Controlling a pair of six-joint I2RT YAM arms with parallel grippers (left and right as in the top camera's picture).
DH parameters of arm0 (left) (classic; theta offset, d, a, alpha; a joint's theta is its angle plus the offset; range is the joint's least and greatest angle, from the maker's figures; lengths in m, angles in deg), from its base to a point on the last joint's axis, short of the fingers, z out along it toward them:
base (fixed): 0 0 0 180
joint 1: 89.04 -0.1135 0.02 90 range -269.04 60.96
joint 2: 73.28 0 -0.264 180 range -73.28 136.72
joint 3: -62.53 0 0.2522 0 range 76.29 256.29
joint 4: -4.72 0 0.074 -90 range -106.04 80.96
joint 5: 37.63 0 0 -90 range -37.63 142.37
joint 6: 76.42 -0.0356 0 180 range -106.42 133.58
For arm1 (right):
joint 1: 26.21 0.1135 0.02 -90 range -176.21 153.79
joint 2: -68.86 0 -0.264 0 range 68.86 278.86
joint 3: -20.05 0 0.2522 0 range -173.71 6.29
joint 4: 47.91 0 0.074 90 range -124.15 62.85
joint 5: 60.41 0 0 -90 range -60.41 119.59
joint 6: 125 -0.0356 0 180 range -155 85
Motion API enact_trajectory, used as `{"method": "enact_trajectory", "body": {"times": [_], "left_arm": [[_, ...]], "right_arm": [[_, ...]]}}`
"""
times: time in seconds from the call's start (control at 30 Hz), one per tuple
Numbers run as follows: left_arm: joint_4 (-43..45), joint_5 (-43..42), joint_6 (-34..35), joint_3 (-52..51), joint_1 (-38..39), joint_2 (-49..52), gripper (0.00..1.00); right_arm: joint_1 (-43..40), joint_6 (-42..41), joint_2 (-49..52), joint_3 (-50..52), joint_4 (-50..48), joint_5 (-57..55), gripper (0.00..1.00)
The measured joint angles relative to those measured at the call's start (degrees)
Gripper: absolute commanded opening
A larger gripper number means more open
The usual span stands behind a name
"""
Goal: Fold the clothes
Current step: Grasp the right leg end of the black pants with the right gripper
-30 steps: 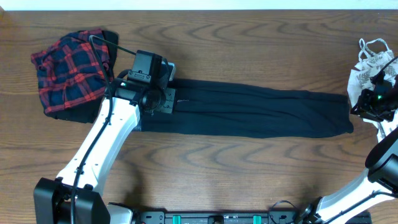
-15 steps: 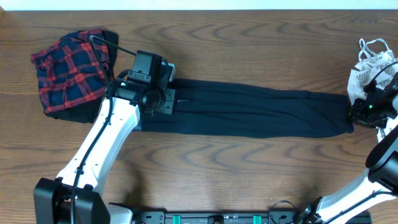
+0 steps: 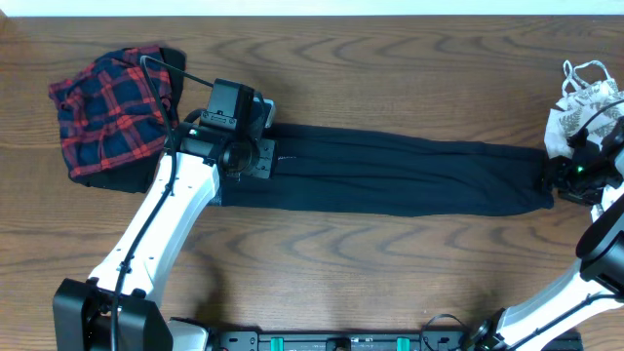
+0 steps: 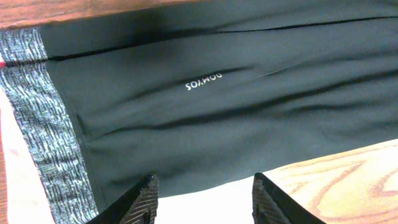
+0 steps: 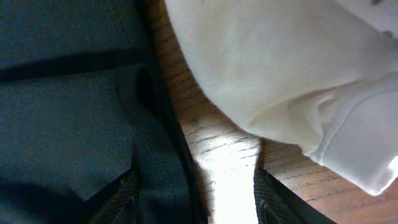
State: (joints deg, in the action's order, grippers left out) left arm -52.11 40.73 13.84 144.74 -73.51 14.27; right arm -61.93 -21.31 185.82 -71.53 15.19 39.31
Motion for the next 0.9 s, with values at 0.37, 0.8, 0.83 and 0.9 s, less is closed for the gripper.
{"method": "enact_trajectory", "body": {"times": [0.37, 0.8, 0.83, 0.9], "left_arm": [[0.0, 0.0, 0.0, 0.0, 0.0, 0.0, 0.49], [0.0, 0.0, 0.0, 0.0, 0.0, 0.0, 0.49], [0.0, 0.0, 0.0, 0.0, 0.0, 0.0, 0.49], [0.0, 0.0, 0.0, 0.0, 0.0, 0.0, 0.49]], "right_arm": [[-0.7, 0.0, 3.0, -3.2, 2.6, 3.5, 0.54], [-1.3, -0.1, 4.9, -4.7, 3.7, 8.5, 0.49], [-1.3, 0.0, 4.9, -4.7, 3.7, 9.0, 0.49], [-1.3, 0.0, 5.0, -4.7, 3.7, 9.9, 0.52]]}}
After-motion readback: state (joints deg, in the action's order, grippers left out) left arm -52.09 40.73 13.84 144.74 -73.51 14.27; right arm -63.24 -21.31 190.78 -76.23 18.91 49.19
